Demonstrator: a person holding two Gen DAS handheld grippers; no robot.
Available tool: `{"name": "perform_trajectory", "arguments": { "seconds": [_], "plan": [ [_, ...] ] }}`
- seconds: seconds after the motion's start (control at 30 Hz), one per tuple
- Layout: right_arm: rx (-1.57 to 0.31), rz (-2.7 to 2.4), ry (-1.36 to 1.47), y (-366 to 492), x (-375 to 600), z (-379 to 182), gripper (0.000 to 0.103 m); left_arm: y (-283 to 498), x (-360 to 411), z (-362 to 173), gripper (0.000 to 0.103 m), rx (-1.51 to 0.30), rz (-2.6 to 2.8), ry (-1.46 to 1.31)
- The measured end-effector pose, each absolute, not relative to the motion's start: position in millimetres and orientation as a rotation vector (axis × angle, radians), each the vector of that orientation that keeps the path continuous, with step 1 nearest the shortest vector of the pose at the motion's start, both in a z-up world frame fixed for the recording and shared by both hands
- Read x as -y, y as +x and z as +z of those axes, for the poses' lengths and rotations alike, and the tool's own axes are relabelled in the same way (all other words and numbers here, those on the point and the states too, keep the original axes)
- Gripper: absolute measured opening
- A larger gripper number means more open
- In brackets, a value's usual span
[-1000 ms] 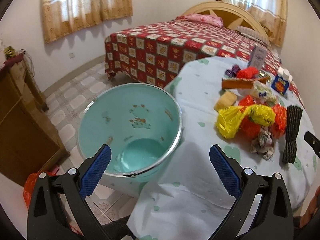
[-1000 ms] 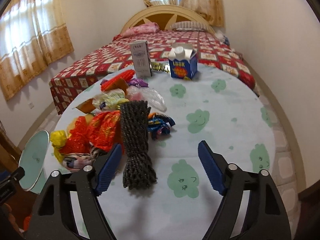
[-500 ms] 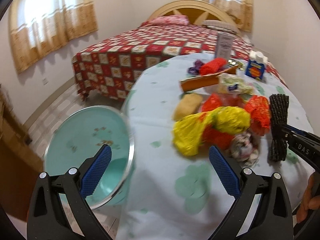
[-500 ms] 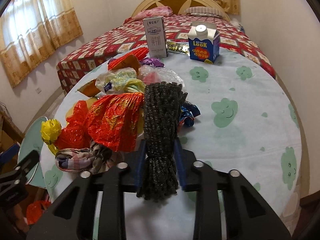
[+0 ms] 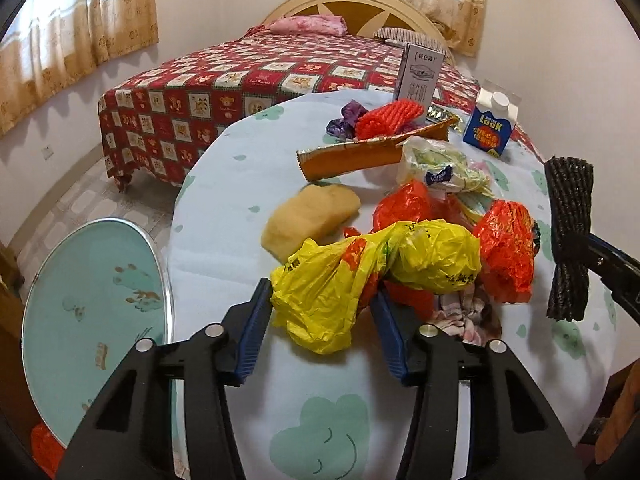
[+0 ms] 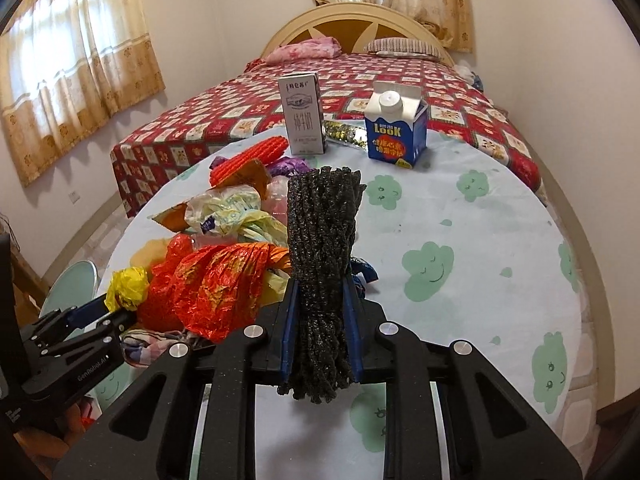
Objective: Collect trash
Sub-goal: 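Grasp the black coiled scrubber with the right tool while the left tool grasps the yellow plastic bag, then carry the yellow bag with the left tool while the right tool carries the scrubber over the bucket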
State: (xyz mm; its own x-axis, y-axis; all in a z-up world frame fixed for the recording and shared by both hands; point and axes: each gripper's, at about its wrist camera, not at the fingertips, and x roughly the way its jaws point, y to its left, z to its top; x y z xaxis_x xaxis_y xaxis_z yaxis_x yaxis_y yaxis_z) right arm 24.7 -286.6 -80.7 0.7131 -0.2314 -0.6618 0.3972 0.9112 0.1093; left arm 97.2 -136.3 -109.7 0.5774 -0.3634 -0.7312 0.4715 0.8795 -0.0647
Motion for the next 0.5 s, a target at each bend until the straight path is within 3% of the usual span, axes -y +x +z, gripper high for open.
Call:
{"name": "perform_trajectory", "arguments": {
  "seconds": [0.5],
  "plan": [
    [-0.608,-0.244,0.194,35,230,-40,0.022,80,35,-45,0.049,-0.703,-0.272,0.069]
  ]
}}
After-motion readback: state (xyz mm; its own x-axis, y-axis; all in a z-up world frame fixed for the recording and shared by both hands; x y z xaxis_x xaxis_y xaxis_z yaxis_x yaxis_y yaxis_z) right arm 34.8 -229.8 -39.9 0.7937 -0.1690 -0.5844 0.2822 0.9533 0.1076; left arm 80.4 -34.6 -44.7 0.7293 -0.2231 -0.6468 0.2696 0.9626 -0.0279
